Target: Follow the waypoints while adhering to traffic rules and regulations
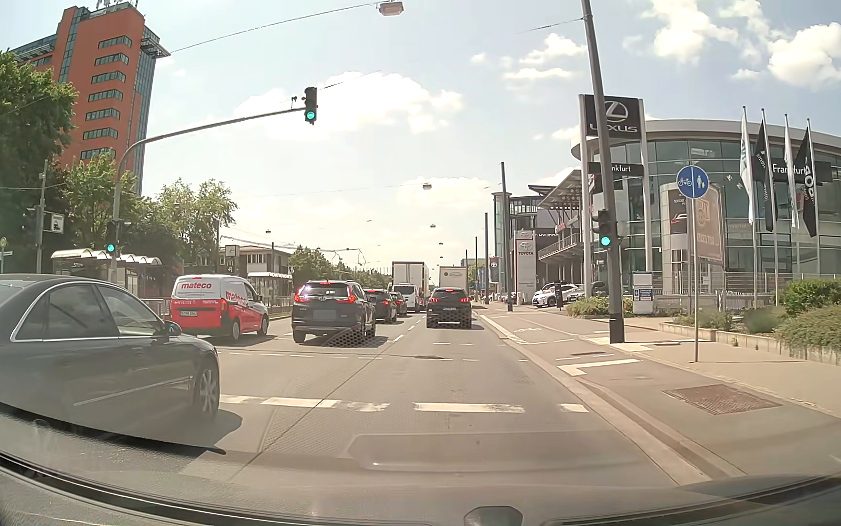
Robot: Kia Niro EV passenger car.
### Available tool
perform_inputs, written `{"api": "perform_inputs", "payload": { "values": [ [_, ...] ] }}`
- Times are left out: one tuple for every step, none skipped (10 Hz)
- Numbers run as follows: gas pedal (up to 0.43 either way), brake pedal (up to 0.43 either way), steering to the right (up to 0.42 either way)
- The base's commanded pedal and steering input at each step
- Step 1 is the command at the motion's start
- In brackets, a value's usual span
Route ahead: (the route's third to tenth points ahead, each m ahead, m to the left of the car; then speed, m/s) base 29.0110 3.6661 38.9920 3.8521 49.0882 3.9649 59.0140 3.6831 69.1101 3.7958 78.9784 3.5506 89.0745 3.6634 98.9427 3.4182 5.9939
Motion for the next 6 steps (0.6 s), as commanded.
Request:
{"api": "perform_inputs", "payload": {
  "values": [
    [0.000, 0.030, 0.000],
    [0.000, 0.030, 0.000],
    [0.000, 0.030, 0.000],
    [0.000, 0.030, 0.000],
    [0.000, 0.030, 0.000],
    [0.000, 0.030, 0.000]
  ]
}}
